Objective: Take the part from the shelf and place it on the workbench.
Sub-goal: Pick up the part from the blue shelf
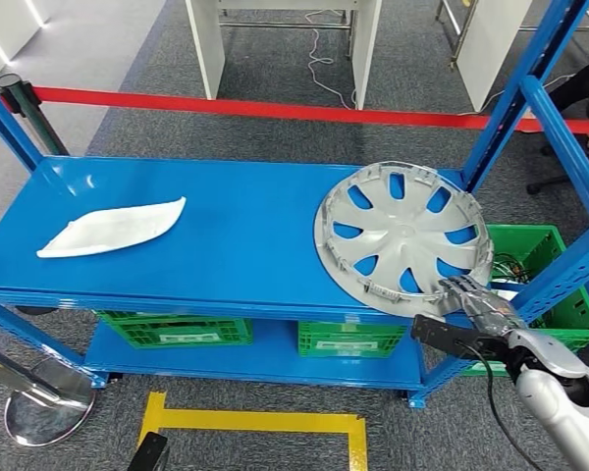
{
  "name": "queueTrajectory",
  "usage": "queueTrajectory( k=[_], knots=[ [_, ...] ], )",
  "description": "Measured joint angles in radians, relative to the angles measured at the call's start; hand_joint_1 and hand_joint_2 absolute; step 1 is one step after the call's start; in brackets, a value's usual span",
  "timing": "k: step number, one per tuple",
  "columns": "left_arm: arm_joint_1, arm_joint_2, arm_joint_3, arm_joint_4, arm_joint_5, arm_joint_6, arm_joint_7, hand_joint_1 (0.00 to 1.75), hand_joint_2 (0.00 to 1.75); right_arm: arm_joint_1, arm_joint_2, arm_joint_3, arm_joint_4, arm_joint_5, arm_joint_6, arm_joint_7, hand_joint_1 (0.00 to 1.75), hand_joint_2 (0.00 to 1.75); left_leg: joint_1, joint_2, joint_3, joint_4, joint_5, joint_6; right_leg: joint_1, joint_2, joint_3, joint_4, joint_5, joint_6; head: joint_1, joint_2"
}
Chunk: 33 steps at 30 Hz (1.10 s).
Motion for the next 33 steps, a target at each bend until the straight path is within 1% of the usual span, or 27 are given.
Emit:
queueTrajectory(
  k=[1, 2, 3, 5, 6, 7, 8, 10, 11, 12, 13, 16, 17, 18, 19, 20, 21, 22, 23, 24, 25, 26, 27, 28, 31, 32, 33],
  knots=[
    [-0.001, 0.0, -0.001, 0.0, 0.001, 0.001, 0.0, 0.0, 0.0, 0.002, -0.001, 0.007, 0.0, -0.001, 0.0, -0.001, 0.0, 1.75, 0.002, 0.001, 0.002, -0.005, 0.003, 0.005, 0.0, 0.0, -0.003, 0.004, -0.006, 0.005, 0.001, 0.0],
    [-0.002, -0.001, -0.003, 0.0, 0.002, 0.001, 0.0, 0.0, 0.0, 0.004, -0.001, 0.014, 0.0, -0.002, 0.0, -0.002, 0.0, 1.75, 0.005, 0.002, 0.005, -0.011, 0.007, 0.01, 0.0, -0.001, -0.012, 0.024, -0.022, 0.009, 0.002, 0.0],
    [-0.004, -0.001, -0.004, 0.0, 0.003, 0.001, 0.0, 0.0, 0.0, 0.005, -0.002, 0.022, 0.0, -0.005, 0.0, -0.003, 0.0, 1.75, 0.008, 0.003, 0.006, -0.015, 0.01, 0.014, 0.0, -0.001, -0.032, 0.066, -0.047, 0.013, 0.004, 0.0],
    [-0.004, -0.003, -0.006, 0.0, 0.003, 0.001, 0.001, 0.0, 0.0, 0.005, -0.002, 0.04, 0.002, -0.014, 0.001, -0.007, 0.0, 1.75, 0.007, 0.004, 0.005, -0.015, 0.011, 0.016, 0.0, -0.001, -0.092, 0.195, -0.108, 0.018, 0.006, 0.0],
    [-0.004, -0.004, -0.007, 0.0, 0.003, 0.001, 0.002, 0.0, 0.0, 0.003, -0.002, 0.047, 0.003, -0.021, 0.002, -0.01, 0.0, 1.75, 0.006, 0.005, 0.005, -0.015, 0.011, 0.016, -0.001, -0.002, -0.117, 0.249, -0.124, 0.02, 0.006, 0.0],
    [-0.003, -0.004, -0.007, 0.0, 0.003, 0.001, 0.004, 0.0, 0.0, -0.001, -0.002, 0.055, 0.005, -0.033, 0.006, -0.015, 0.0, 1.75, 0.006, 0.006, 0.005, -0.015, 0.01, 0.016, -0.001, -0.002, -0.128, 0.271, -0.123, 0.022, 0.007, 0.0],
    [-0.003, -0.004, -0.008, 0.0, 0.003, 0.001, 0.007, 0.0, 0.0, -0.008, -0.002, 0.062, 0.007, -0.046, 0.012, -0.021, 0.0, 1.75, 0.007, 0.007, 0.006, -0.015, 0.01, 0.016, -0.001, -0.002, -0.12, 0.254, -0.103, 0.022, 0.007, 0.0],
    [-0.004, -0.004, -0.012, 0.0, 0.005, 0.001, 0.011, 0.0, 0.0, -0.028, -0.006, 0.078, 0.011, -0.075, 0.028, -0.036, 0.0, 1.75, 0.008, 0.009, 0.009, -0.014, 0.01, 0.013, -0.002, -0.003, -0.056, 0.128, -0.039, 0.021, 0.007, 0.0],
    [-0.004, -0.004, -0.015, 0.0, 0.005, 0.001, 0.011, 0.0, 0.0, -0.039, -0.007, 0.088, 0.013, -0.086, 0.036, -0.041, 0.0, 1.75, 0.006, 0.01, 0.008, -0.011, 0.008, 0.009, -0.002, -0.002, -0.02, 0.063, -0.018, 0.018, 0.006, 0.0],
    [-0.005, -0.004, -0.018, 0.0, 0.006, 0.001, 0.012, 0.0, 0.0, -0.049, -0.009, 0.1, 0.014, -0.094, 0.041, -0.046, 0.0, 1.75, 0.005, 0.01, 0.008, -0.01, 0.007, 0.004, -0.001, -0.001, 0.005, 0.018, -0.007, 0.014, 0.006, 0.0],
    [-0.005, -0.004, -0.021, 0.0, 0.006, 0.001, 0.012, 0.0, 0.0, -0.057, -0.009, 0.111, 0.014, -0.098, 0.043, -0.049, 0.0, 1.75, 0.003, 0.01, 0.007, -0.008, 0.007, -0.002, 0.0, 0.0, 0.017, -0.004, -0.006, 0.008, 0.006, 0.0],
    [-0.004, -0.003, -0.025, 0.0, 0.006, 0.001, 0.014, 0.0, 0.0, -0.077, -0.009, 0.147, 0.016, -0.095, 0.044, -0.055, 0.0, 1.75, 0.006, 0.009, 0.004, -0.002, 0.003, -0.017, 0.002, 0.002, 0.02, -0.009, -0.002, -0.01, 0.005, 0.0],
    [-0.004, -0.002, -0.026, 0.0, 0.006, 0.001, 0.015, 0.0, 0.0, -0.084, -0.009, 0.159, 0.017, -0.092, 0.043, -0.056, 0.0, 1.75, 0.007, 0.008, -0.003, 0.018, -0.012, -0.023, 0.001, 0.001, 0.021, -0.011, 0.0, -0.017, 0.004, 0.0],
    [-0.004, -0.002, -0.027, 0.0, 0.006, 0.001, 0.015, 0.0, 0.0, -0.09, -0.009, 0.169, 0.018, -0.09, 0.043, -0.056, 0.0, 1.75, 0.009, 0.007, -0.019, 0.058, -0.038, -0.029, -0.001, 0.0, 0.021, -0.012, 0.002, -0.022, 0.003, 0.0],
    [-0.003, -0.002, -0.028, 0.0, 0.006, 0.001, 0.015, 0.0, 0.0, -0.094, -0.009, 0.178, 0.018, -0.088, 0.043, -0.056, 0.21, 1.75, 0.01, 0.007, -0.044, 0.119, -0.072, -0.034, -0.001, -0.001, 0.02, -0.012, 0.003, -0.026, 0.002, 0.0],
    [-0.001, -0.002, -0.028, 0.001, 0.006, 0.001, 0.015, 0.0, 0.0, -0.097, -0.009, 0.185, 0.02, -0.087, 0.043, -0.056, 0.65, 1.75, 0.01, 0.006, -0.075, 0.189, -0.106, -0.037, 0.0, -0.001, 0.02, -0.012, 0.003, -0.028, 0.002, 0.0],
    [0.001, -0.001, -0.029, 0.001, 0.006, 0.001, 0.015, 0.0, 0.0, -0.1, -0.009, 0.19, 0.021, -0.086, 0.042, -0.056, 1.09, 1.75, 0.011, 0.006, -0.1, 0.249, -0.129, -0.038, 0.0, -0.002, 0.019, -0.012, 0.003, -0.029, 0.002, 0.0],
    [0.004, -0.001, -0.029, 0.001, 0.006, 0.001, 0.015, 0.0, 0.0, -0.102, -0.009, 0.196, 0.023, -0.086, 0.042, -0.057, 1.52, 1.75, 0.011, 0.006, -0.113, 0.281, -0.134, -0.038, 0.001, -0.001, 0.019, -0.012, 0.003, -0.029, 0.002, 0.0],
    [0.006, -0.001, -0.029, 0.002, 0.006, 0.001, 0.016, 0.0, 0.0, -0.105, -0.009, 0.2, 0.025, -0.086, 0.041, -0.06, 1.75, 1.75, 0.011, 0.006, -0.107, 0.273, -0.119, -0.036, 0.002, 0.0, 0.02, -0.011, 0.003, -0.029, 0.002, 0.0],
    [0.008, 0.0, -0.029, 0.002, 0.006, 0.001, 0.017, 0.0, 0.0, -0.108, -0.009, 0.205, 0.026, -0.085, 0.04, -0.063, 1.75, 1.75, 0.01, 0.006, -0.084, 0.227, -0.088, -0.032, 0.002, 0.001, 0.022, -0.011, 0.003, -0.029, 0.002, 0.0],
    [0.008, 0.0, -0.03, 0.002, 0.006, 0.001, 0.018, 0.0, 0.0, -0.11, -0.009, 0.209, 0.026, -0.085, 0.037, -0.068, 1.75, 1.75, 0.009, 0.006, -0.048, 0.155, -0.051, -0.026, 0.003, 0.002, 0.024, -0.011, 0.003, -0.029, 0.002, 0.0],
    [0.008, 0.002, -0.03, 0.002, 0.006, 0.002, 0.02, 0.0, 0.0, -0.111, -0.009, 0.214, 0.027, -0.084, 0.033, -0.071, 1.75, 1.75, 0.007, 0.007, -0.012, 0.083, -0.025, -0.02, 0.005, 0.003, 0.025, -0.011, 0.002, -0.027, 0.002, 0.0],
    [0.008, 0.003, -0.03, 0.002, 0.006, 0.003, 0.022, 0.0, 0.0, -0.112, -0.009, 0.219, 0.029, -0.084, 0.027, -0.075, 1.75, 1.75, 0.006, 0.007, 0.014, 0.029, -0.01, -0.015, 0.007, 0.004, 0.025, -0.011, 0.001, -0.025, 0.002, 0.0],
    [0.008, 0.003, -0.031, 0.002, 0.006, 0.004, 0.025, 0.0, 0.0, -0.111, -0.009, 0.224, 0.03, -0.083, 0.02, -0.078, 1.75, 1.75, 0.004, 0.007, 0.028, -0.001, -0.007, -0.011, 0.008, 0.005, 0.025, -0.011, 0.001, -0.021, 0.003, 0.0],
    [0.014, 0.004, -0.032, 0.002, 0.006, 0.007, 0.029, 0.0, 0.0, -0.11, -0.008, 0.238, 0.034, -0.08, -0.001, -0.087, 1.75, 1.75, 0.005, 0.008, 0.034, -0.019, -0.005, -0.002, 0.008, 0.005, 0.026, -0.014, 0.0, -0.005, 0.004, 0.0],
    [0.015, 0.005, -0.033, 0.002, 0.006, 0.007, 0.028, 0.0, 0.0, -0.11, -0.008, 0.243, 0.035, -0.078, -0.005, -0.088, 1.75, 1.75, 0.007, 0.008, 0.036, -0.025, 0.0, 0.004, 0.008, 0.005, 0.018, -0.001, -0.013, 0.0, 0.005, 0.0],
    [0.015, 0.005, -0.033, 0.002, 0.006, 0.008, 0.028, 0.0, 0.0, -0.11, -0.008, 0.247, 0.037, -0.076, -0.008, -0.089, 1.75, 1.75, 0.01, 0.009, 0.038, -0.031, 0.005, 0.01, 0.008, 0.004, 0.001, 0.032, -0.035, 0.004, 0.008, 0.0]
  ],
)
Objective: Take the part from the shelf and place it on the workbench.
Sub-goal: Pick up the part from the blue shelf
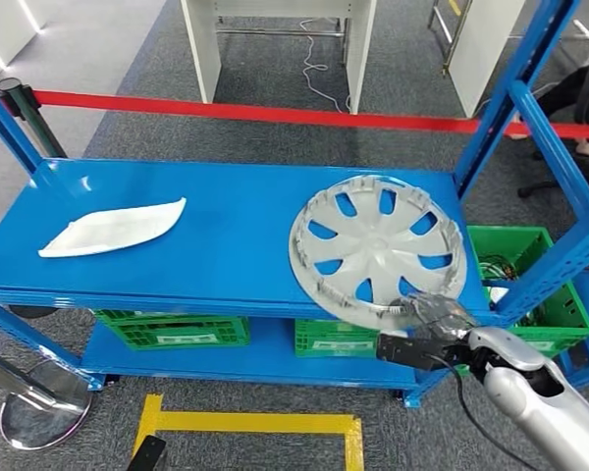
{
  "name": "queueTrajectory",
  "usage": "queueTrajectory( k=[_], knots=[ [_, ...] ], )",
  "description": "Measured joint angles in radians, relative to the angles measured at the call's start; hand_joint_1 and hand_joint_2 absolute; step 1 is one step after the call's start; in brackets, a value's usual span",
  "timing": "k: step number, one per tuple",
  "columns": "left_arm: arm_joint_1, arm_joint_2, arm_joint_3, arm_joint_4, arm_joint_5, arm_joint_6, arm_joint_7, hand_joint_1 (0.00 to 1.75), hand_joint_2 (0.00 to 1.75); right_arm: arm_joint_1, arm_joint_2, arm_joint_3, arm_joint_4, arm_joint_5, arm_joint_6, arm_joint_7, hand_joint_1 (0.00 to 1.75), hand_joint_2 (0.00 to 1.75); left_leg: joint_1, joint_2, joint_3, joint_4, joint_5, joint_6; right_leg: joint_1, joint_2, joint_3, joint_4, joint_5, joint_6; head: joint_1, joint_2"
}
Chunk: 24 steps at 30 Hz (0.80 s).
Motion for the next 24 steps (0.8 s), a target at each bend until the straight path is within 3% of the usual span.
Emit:
queueTrajectory(
  k=[3, 4, 5, 6, 8, 10, 13, 15, 18, 19, 20, 21, 24],
  knots=[
    [0.005, 0.0, -0.003, 0.001, 0.0, -0.001, 0.0, 0.0, 0.0, 0.0, 0.0, 0.01, 0.004, 0.006, -0.008, 0.0, 1.75, 1.75, 0.001, 0.001, -0.002, -0.004, 0.004, 0.007, -0.004, -0.001, -0.09, 0.184, -0.085, 0.009, 0.006, 0.0],
    [0.007, 0.0, -0.003, 0.002, 0.0, -0.001, 0.0, 0.0, 0.0, 0.0, 0.0, 0.013, 0.004, 0.007, -0.009, 0.0, 1.75, 1.75, 0.001, 0.002, -0.002, -0.004, 0.003, 0.007, -0.006, -0.001, -0.109, 0.223, -0.093, 0.012, 0.006, 0.0],
    [0.008, 0.0, -0.004, 0.002, 0.0, -0.001, 0.0, 0.0, 0.0, 0.0, 0.0, 0.016, 0.004, 0.007, -0.01, -0.001, 1.75, 1.75, 0.002, 0.002, -0.001, -0.003, 0.003, 0.006, -0.007, -0.002, -0.113, 0.227, -0.082, 0.014, 0.006, 0.0],
    [0.009, 0.001, -0.004, 0.002, 0.0, -0.002, 0.0, 0.0, 0.0, -0.001, 0.0, 0.019, 0.004, 0.008, -0.011, -0.001, 1.75, 1.75, 0.002, 0.002, 0.001, -0.003, 0.002, 0.005, -0.008, -0.002, -0.096, 0.193, -0.055, 0.015, 0.006, 0.0],
    [0.009, 0.001, -0.005, 0.003, 0.0, -0.002, 0.0, 0.0, 0.0, -0.002, 0.0, 0.024, 0.004, 0.01, -0.011, -0.003, 1.75, 1.75, 0.002, 0.002, 0.004, 0.0, -0.003, -0.001, -0.01, -0.004, -0.026, 0.053, 0.009, 0.013, 0.006, 0.0],
    [0.008, 0.001, -0.006, 0.003, 0.0, -0.002, 0.0, 0.0, 0.0, 0.001, 0.0, 0.03, 0.003, 0.013, -0.012, -0.007, 1.75, 1.75, 0.0, 0.0, 0.004, 0.005, -0.007, -0.012, -0.009, -0.005, 0.026, -0.043, 0.034, 0.004, 0.005, 0.0],
    [0.007, 0.001, -0.008, 0.003, 0.0, -0.002, 0.0, 0.0, 0.0, 0.011, 0.0, 0.042, -0.001, 0.016, -0.015, -0.013, 1.75, 1.75, 0.002, -0.002, 0.004, 0.007, -0.008, -0.029, -0.005, -0.004, 0.035, -0.056, 0.036, -0.014, 0.004, 0.0],
    [0.007, 0.003, -0.009, 0.003, 0.0, -0.001, 0.001, 0.0, 0.0, 0.012, 0.0, 0.046, -0.005, 0.017, -0.016, -0.014, 1.75, 1.75, 0.005, -0.003, -0.01, 0.045, -0.038, -0.041, -0.008, -0.005, 0.036, -0.06, 0.042, -0.027, 0.002, 0.0],
    [0.009, 0.004, -0.011, 0.003, 0.0, -0.001, 0.002, 0.0, 0.0, 0.015, 0.0, 0.049, -0.006, 0.017, -0.016, -0.014, 1.75, 1.75, 0.008, -0.003, -0.09, 0.23, -0.138, -0.052, -0.009, -0.008, 0.029, -0.062, 0.047, -0.038, -0.002, 0.0],
    [0.011, 0.004, -0.012, 0.003, 0.0, -0.001, 0.003, 0.0, 0.0, 0.016, 0.0, 0.05, -0.006, 0.016, -0.016, -0.013, 1.75, 1.75, 0.009, -0.003, -0.111, 0.282, -0.157, -0.054, -0.009, -0.009, 0.026, -0.062, 0.048, -0.037, -0.002, 0.0],
    [0.013, 0.004, -0.012, 0.003, 0.001, -0.001, 0.003, 0.0, 0.0, 0.017, 0.0, 0.05, -0.006, 0.016, -0.016, -0.013, 1.75, 1.75, 0.01, -0.003, -0.118, 0.302, -0.156, -0.055, -0.01, -0.008, 0.024, -0.062, 0.05, -0.036, -0.002, 0.0],
    [0.014, 0.005, -0.012, 0.004, 0.001, -0.001, 0.003, 0.0, 0.0, 0.017, 0.0, 0.05, -0.006, 0.016, -0.016, -0.012, 1.75, 1.75, 0.011, -0.003, -0.104, 0.278, -0.136, -0.056, -0.01, -0.008, 0.022, -0.061, 0.052, -0.034, -0.002, 0.0],
    [0.013, 0.006, -0.013, 0.004, 0.003, -0.001, 0.003, 0.0, 0.0, 0.016, -0.006, 0.049, -0.007, 0.016, -0.016, -0.007, 1.75, 1.75, 0.017, -0.005, -0.003, 0.08, -0.05, -0.054, -0.01, -0.008, 0.02, -0.056, 0.055, -0.021, -0.002, 0.0]
  ],
)
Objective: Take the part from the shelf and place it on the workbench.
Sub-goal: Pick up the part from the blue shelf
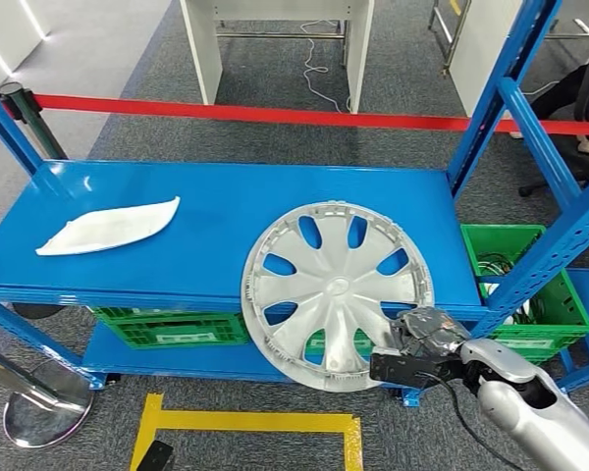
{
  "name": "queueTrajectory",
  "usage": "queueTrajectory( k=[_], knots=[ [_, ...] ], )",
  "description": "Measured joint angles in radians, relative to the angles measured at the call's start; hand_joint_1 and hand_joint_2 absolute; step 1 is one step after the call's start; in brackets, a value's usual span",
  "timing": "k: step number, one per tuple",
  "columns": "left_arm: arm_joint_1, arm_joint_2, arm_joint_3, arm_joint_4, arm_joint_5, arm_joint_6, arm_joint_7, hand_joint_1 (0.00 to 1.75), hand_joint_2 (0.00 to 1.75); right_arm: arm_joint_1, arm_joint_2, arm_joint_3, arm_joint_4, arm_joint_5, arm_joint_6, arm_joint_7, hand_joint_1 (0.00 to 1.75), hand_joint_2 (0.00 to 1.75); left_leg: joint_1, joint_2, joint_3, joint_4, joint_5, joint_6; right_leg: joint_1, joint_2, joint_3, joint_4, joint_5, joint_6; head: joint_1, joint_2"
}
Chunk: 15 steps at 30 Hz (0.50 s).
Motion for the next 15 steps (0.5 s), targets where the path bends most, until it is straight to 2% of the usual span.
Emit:
queueTrajectory(
  k=[1, 2, 5, 7, 9, 10, 11, 12, 13, 14, 15],
  knots=[
    [0.0, 0.0, 0.0, 0.0, 0.001, 0.0, 0.0, 0.0, 0.0, 0.0, -0.004, -0.001, -0.001, 0.0, 0.0, 0.002, 1.75, 1.75, 0.0, -0.002, 0.02, -0.043, 0.011, 0.004, 0.002, 0.0, -0.002, 0.002, 0.001, 0.007, 0.001, 0.0],
    [0.0, -0.001, -0.001, 0.001, 0.003, -0.001, 0.0, 0.0, 0.0, 0.002, -0.008, -0.002, -0.001, 0.0, -0.001, 0.005, 1.75, 1.75, -0.002, -0.004, 0.027, -0.064, 0.014, 0.01, 0.003, 0.001, -0.004, 0.002, 0.003, 0.014, 0.001, 0.0],
    [0.002, 0.0, -0.001, 0.001, 0.006, -0.001, -0.001, 0.0, 0.0, 0.015, -0.018, -0.011, -0.005, 0.001, -0.004, 0.012, 1.75, 1.75, -0.007, -0.005, 0.022, -0.07, 0.023, 0.035, -0.002, 0.001, -0.012, 0.003, 0.003, 0.033, 0.003, 0.0],
    [0.002, 0.0, -0.001, 0.001, 0.007, 0.0, -0.001, 0.0, 0.0, 0.025, -0.022, -0.019, -0.008, 0.004, -0.006, 0.016, 1.75, 1.75, -0.006, -0.003, 0.019, -0.075, 0.031, 0.049, -0.004, 0.001, -0.045, 0.064, -0.038, 0.039, 0.007, 0.0],
    [0.003, 0.0, -0.001, 0.001, 0.008, 0.0, -0.002, 0.0, 0.87, 0.037, -0.023, -0.023, -0.011, 0.009, -0.011, 0.019, 1.75, 1.75, -0.009, -0.002, 0.015, -0.075, 0.033, 0.054, -0.004, 0.001, -0.11, 0.199, -0.104, 0.041, 0.01, 0.0],
    [0.004, 0.0, -0.001, 0.001, 0.009, 0.0, -0.002, 0.0, 1.31, 0.043, -0.023, -0.026, -0.013, 0.011, -0.014, 0.021, 1.75, 1.75, -0.011, -0.002, 0.013, -0.075, 0.033, 0.055, -0.004, 0.001, -0.139, 0.26, -0.124, 0.041, 0.011, 0.0],
    [0.005, 0.0, -0.001, 0.002, 0.01, -0.002, -0.003, 0.0, 1.75, 0.049, -0.023, -0.028, -0.016, 0.013, -0.016, 0.022, 1.75, 1.75, -0.013, -0.001, 0.013, -0.075, 0.032, 0.056, -0.004, 0.001, -0.155, 0.292, -0.128, 0.04, 0.01, 0.0],
    [0.005, 0.0, -0.001, 0.002, 0.011, -0.004, -0.004, 0.0, 1.75, 0.054, -0.023, -0.031, -0.02, 0.014, -0.018, 0.023, 1.75, 1.75, -0.015, -0.001, 0.014, -0.074, 0.032, 0.056, -0.003, 0.001, -0.151, 0.283, -0.111, 0.037, 0.011, 0.0],
    [0.005, 0.0, -0.001, 0.002, 0.012, -0.007, -0.005, 0.0, 1.75, 0.057, -0.024, -0.035, -0.023, 0.014, -0.018, 0.024, 1.75, 1.75, -0.017, -0.001, 0.016, -0.074, 0.031, 0.057, -0.002, 0.001, -0.126, 0.231, -0.079, 0.033, 0.011, 0.0],
    [0.005, 0.0, -0.001, 0.002, 0.013, -0.011, -0.007, 0.0, 1.75, 0.06, -0.025, -0.039, -0.028, 0.015, -0.019, 0.024, 1.75, 1.75, -0.018, -0.002, 0.018, -0.074, 0.03, 0.057, 0.0, 0.0, -0.089, 0.157, -0.044, 0.026, 0.011, 0.0],
    [0.004, 0.0, -0.001, 0.002, 0.013, -0.013, -0.008, 0.0, 1.75, 0.063, -0.026, -0.042, -0.033, 0.015, -0.019, 0.024, 1.75, 1.75, -0.022, -0.002, 0.018, -0.073, 0.028, 0.054, 0.003, 0.0, -0.052, 0.086, -0.02, 0.019, 0.011, 0.0]
  ],
)
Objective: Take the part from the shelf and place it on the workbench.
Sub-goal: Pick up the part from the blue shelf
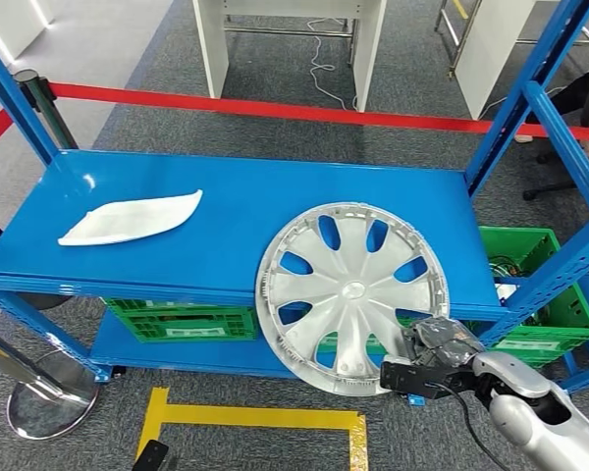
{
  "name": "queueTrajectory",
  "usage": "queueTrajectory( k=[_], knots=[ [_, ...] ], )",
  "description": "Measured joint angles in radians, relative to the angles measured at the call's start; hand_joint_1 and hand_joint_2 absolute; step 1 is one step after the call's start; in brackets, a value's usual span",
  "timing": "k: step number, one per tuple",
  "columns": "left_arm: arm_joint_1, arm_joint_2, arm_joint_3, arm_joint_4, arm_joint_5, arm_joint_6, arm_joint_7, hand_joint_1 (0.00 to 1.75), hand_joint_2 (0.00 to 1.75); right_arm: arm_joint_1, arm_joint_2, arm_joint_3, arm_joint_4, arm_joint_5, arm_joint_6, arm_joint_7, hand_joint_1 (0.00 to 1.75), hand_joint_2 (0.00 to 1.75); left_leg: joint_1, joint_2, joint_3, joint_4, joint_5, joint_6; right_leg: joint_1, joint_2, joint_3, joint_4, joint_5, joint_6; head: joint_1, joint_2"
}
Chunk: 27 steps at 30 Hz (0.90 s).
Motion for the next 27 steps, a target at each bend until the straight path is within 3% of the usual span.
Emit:
queueTrajectory(
  k=[2, 6, 8, 10, 11, 12, 14, 16, 17, 21, 23, 25, 26, 27],
  knots=[
    [-0.001, 0.0, 0.0, 0.0, 0.0, -0.003, -0.003, 0.0, 1.75, 0.005, -0.002, -0.003, -0.01, 0.0, 0.0, -0.001, 1.75, 1.75, -0.003, 0.0, -0.002, 0.002, -0.003, -0.008, 0.005, -0.001, 0.041, -0.077, 0.016, -0.008, -0.001, 0.0],
    [-0.002, 0.001, 0.0, 0.0, 0.0, -0.01, -0.009, 0.0, 1.75, 0.011, -0.004, -0.005, -0.024, 0.0, 0.0, -0.002, 1.75, 1.75, 0.0, -0.002, -0.007, 0.018, -0.018, -0.029, 0.003, -0.002, 0.051, -0.094, 0.021, -0.021, -0.004, 0.0],
    [-0.002, 0.004, 0.0, 0.0, 0.001, -0.027, -0.014, 0.0, 1.75, 0.014, -0.004, -0.005, -0.028, 0.0, 0.0, -0.002, 1.75, 1.75, 0.004, -0.003, -0.046, 0.108, -0.072, -0.041, -0.001, -0.005, 0.055, -0.101, 0.025, -0.028, -0.009, 0.0],
    [0.0, 0.006, 0.0, 0.0, 0.004, -0.041, -0.021, 0.0, 1.75, 0.022, -0.003, -0.006, -0.028, 0.001, 0.0, -0.001, 1.75, 1.75, 0.009, -0.003, -0.109, 0.24, -0.131, -0.051, -0.002, -0.007, 0.052, -0.101, 0.025, -0.03, -0.011, 0.0],
    [0.002, 0.007, 0.0, 0.0, 0.007, -0.041, -0.022, 0.0, 1.75, 0.028, -0.003, -0.008, -0.029, 0.001, -0.001, -0.001, 1.75, 1.75, 0.011, -0.003, -0.128, 0.277, -0.138, -0.054, -0.002, -0.008, 0.051, -0.101, 0.026, -0.029, -0.011, 0.0],
    [0.004, 0.007, 0.0, 0.0, 0.01, -0.036, -0.022, 0.0, 1.75, 0.034, -0.003, -0.012, -0.029, 0.002, -0.003, -0.001, 1.75, 1.75, 0.013, -0.003, -0.13, 0.277, -0.124, -0.056, -0.003, -0.008, 0.051, -0.1, 0.026, -0.029, -0.011, 0.0],
    [0.006, 0.008, 0.0, 0.0, 0.016, -0.02, -0.021, 0.0, 1.75, 0.046, -0.004, -0.023, -0.036, 0.004, -0.011, 0.001, 1.75, 1.75, 0.017, -0.003, -0.083, 0.172, -0.053, -0.058, -0.004, -0.007, 0.051, -0.097, 0.024, -0.025, -0.011, 0.0],
    [0.004, 0.006, 0.0, 0.001, 0.018, -0.007, -0.018, 0.0, 1.75, 0.06, -0.005, -0.039, -0.047, 0.01, -0.022, 0.004, 1.75, 1.75, 0.018, -0.003, -0.031, 0.052, -0.006, -0.052, -0.002, -0.005, 0.047, -0.088, 0.021, -0.015, -0.011, 0.0],
    [0.003, 0.006, 0.0, 0.001, 0.018, -0.002, -0.016, 0.0, 1.75, 0.067, -0.006, -0.048, -0.053, 0.014, -0.027, 0.005, 1.75, 1.75, 0.016, -0.004, -0.02, 0.022, 0.001, -0.046, -0.001, -0.004, 0.043, -0.084, 0.02, -0.009, -0.011, 0.0],
    [0.004, 0.004, 0.0, 0.001, 0.019, 0.007, -0.01, 0.0, 1.75, 0.092, -0.008, -0.089, -0.078, 0.053, -0.059, 0.013, 1.75, 1.75, 0.011, -0.004, -0.026, 0.011, 0.006, -0.014, -0.008, -0.003, 0.024, -0.07, 0.013, 0.014, -0.01, 0.0],
    [0.002, 0.001, 0.0, 0.001, 0.02, 0.007, -0.01, 0.0, 1.75, 0.101, -0.007, -0.113, -0.092, 0.088, -0.088, 0.019, 1.75, 1.75, 0.012, -0.003, -0.028, 0.006, 0.012, -0.001, -0.01, -0.002, -0.018, 0.012, -0.037, 0.02, -0.008, 0.0],
    [0.001, -0.002, 0.0, 0.001, 0.019, 0.006, -0.01, 0.0, 1.75, 0.111, -0.005, -0.133, -0.104, 0.128, -0.123, 0.024, 1.75, 1.75, 0.009, -0.003, -0.032, 0.007, 0.013, 0.004, -0.009, -0.001, -0.084, 0.153, -0.1, 0.022, -0.006, 0.0],
    [0.001, -0.003, 0.0, 0.001, 0.019, 0.006, -0.01, 0.0, 1.75, 0.118, -0.001, -0.142, -0.109, 0.149, -0.142, 0.026, 1.75, 1.75, 0.008, -0.004, -0.033, 0.007, 0.013, 0.004, -0.009, -0.001, -0.109, 0.203, -0.113, 0.022, -0.006, 0.0],
    [0.001, -0.005, 0.0, 0.001, 0.019, 0.005, -0.01, 0.0, 1.75, 0.125, 0.006, -0.15, -0.115, 0.169, -0.162, 0.028, 1.75, 1.75, 0.007, -0.005, -0.033, 0.008, 0.013, 0.004, -0.009, -0.001, -0.117, 0.216, -0.107, 0.022, -0.006, 0.0]
  ],
)
